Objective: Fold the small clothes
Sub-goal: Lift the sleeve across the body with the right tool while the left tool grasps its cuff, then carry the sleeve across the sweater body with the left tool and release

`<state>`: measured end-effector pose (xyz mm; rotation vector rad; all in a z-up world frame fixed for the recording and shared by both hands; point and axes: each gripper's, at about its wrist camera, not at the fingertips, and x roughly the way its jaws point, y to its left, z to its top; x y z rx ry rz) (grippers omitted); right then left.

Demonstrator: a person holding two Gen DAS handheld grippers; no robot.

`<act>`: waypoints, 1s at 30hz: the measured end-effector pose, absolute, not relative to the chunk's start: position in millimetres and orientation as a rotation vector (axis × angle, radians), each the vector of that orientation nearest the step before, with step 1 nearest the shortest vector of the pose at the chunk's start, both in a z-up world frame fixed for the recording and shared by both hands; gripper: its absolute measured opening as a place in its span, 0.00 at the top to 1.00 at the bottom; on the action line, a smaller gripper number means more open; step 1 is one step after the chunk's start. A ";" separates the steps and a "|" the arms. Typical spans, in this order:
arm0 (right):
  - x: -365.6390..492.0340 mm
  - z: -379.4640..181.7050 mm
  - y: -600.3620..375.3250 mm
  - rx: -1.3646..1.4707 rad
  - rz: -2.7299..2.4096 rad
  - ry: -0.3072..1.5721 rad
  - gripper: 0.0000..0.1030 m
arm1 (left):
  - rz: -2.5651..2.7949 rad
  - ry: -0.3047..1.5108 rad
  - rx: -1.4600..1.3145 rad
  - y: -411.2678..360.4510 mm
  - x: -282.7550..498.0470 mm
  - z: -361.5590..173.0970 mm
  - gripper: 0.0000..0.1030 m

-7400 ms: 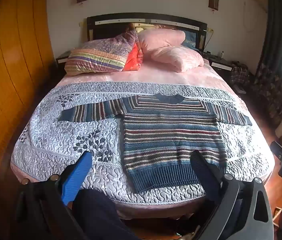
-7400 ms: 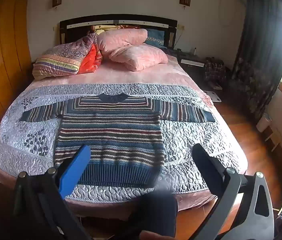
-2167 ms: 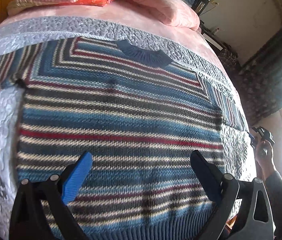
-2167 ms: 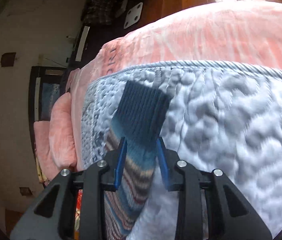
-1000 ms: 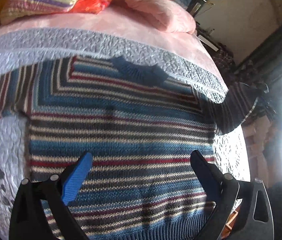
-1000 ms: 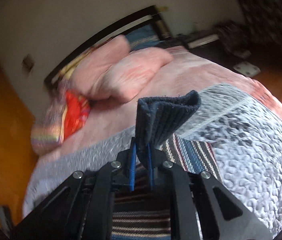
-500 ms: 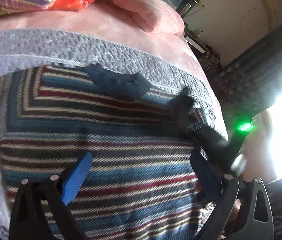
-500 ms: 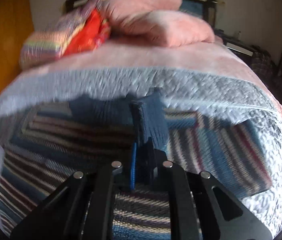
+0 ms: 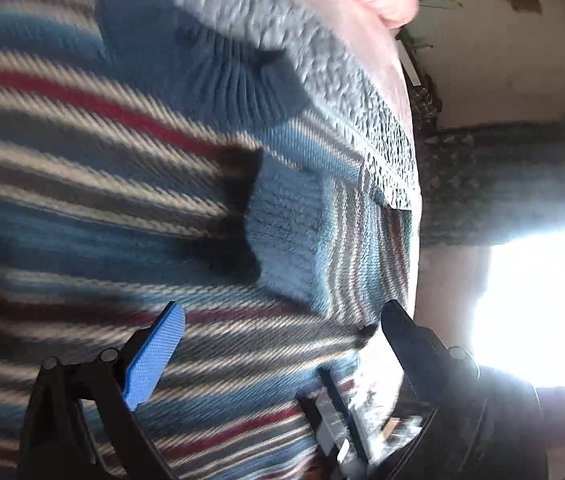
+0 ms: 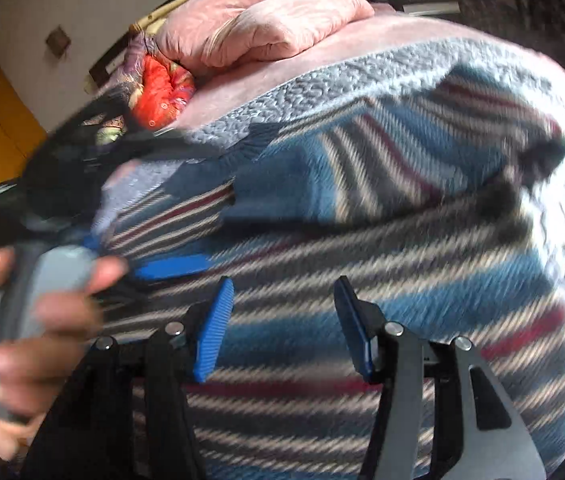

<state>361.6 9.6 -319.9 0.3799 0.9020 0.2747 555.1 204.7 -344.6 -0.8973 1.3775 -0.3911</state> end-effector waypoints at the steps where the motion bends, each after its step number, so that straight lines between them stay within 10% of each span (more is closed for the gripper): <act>1: 360.4 -321.3 13.9 0.400 0.310 0.899 0.48 | -0.378 1.378 -0.905 200.4 559.4 -349.8 0.04; 7: 360.0 -333.0 20.5 0.455 0.354 0.904 0.55 | -0.332 1.335 -0.897 192.2 573.6 -346.8 0.08; 11: 361.2 -329.5 14.4 0.472 0.332 0.878 0.55 | -0.251 1.386 -0.809 188.3 581.5 -352.4 0.73; 18: 364.7 -333.8 3.4 0.504 0.316 0.885 0.55 | -0.277 1.383 -0.746 193.9 585.9 -334.5 0.93; 30: 362.3 -334.9 10.7 0.479 0.338 0.884 0.55 | -0.349 1.216 -0.552 221.5 585.9 -214.5 0.94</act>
